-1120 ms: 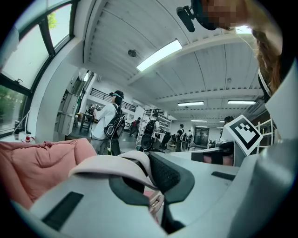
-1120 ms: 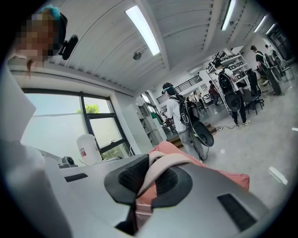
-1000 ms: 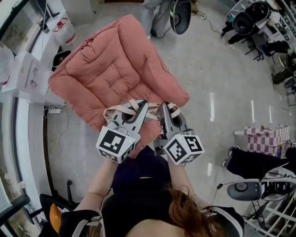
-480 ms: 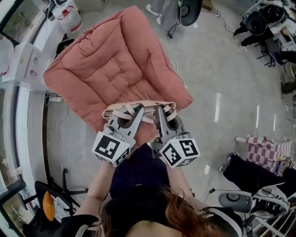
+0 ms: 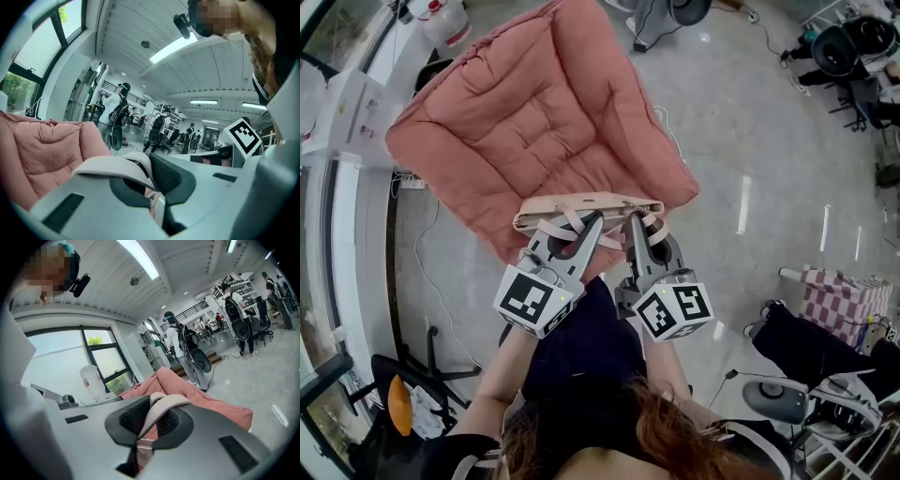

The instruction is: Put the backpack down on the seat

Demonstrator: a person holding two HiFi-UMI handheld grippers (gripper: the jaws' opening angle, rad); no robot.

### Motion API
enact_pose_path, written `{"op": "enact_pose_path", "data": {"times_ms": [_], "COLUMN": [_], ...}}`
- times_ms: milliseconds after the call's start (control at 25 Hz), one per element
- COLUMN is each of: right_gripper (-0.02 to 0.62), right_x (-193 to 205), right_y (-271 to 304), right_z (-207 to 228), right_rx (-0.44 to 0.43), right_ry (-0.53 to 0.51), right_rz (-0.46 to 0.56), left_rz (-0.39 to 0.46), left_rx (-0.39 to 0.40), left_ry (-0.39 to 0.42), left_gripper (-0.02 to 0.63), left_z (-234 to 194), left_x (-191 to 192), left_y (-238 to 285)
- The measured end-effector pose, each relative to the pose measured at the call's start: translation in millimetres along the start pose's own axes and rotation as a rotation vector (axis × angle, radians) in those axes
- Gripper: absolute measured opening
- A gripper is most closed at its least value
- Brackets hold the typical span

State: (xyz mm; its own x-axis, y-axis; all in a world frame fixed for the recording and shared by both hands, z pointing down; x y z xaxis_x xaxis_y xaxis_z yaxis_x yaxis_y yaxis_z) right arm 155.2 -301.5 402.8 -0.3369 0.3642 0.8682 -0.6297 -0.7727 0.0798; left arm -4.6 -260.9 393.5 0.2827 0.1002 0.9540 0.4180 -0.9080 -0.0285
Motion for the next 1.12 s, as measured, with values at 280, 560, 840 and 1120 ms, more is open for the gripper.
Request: {"op": "enact_pose_path", "data": {"times_ms": [280, 560, 840, 1120], "right_gripper": [0.044, 0.044, 0.044, 0.044], "right_x": [9, 27, 39, 49], "right_y": [-13, -20, -18, -10], "right_z": [-9, 0, 18, 35], "right_rx": [0.080, 0.149, 0.190, 0.200], "right_ry": [0.008, 0.032, 0.071, 0.101], "right_rz": [0.003, -0.007, -0.028, -0.061], "left_rz": [-0.032, -0.062, -0.089, -0.122], "left_rx": [0.047, 0.096, 0.118, 0.112], "left_ry": [-0.019, -0.023, -0.024, -0.029], "left_gripper": [0.017, 0.017, 0.017, 0.017], "left_z": [0, -3, -5, -9], "left_x": [4, 19, 34, 46], "left_y": [-8, -4, 10, 21]}}
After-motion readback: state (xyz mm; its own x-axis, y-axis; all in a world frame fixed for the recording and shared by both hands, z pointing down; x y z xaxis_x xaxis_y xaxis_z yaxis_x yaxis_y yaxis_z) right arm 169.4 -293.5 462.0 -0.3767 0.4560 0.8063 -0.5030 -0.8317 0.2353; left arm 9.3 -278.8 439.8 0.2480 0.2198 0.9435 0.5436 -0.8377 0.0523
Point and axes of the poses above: the fingertips, and each gripper's own axes: y forward along the fingers, z to its right, x out of its underside, the point moved 9 cm from there along -y, backward along the fingers, and after that the axes turned 13 degrees about z, right-handed, at the moved point
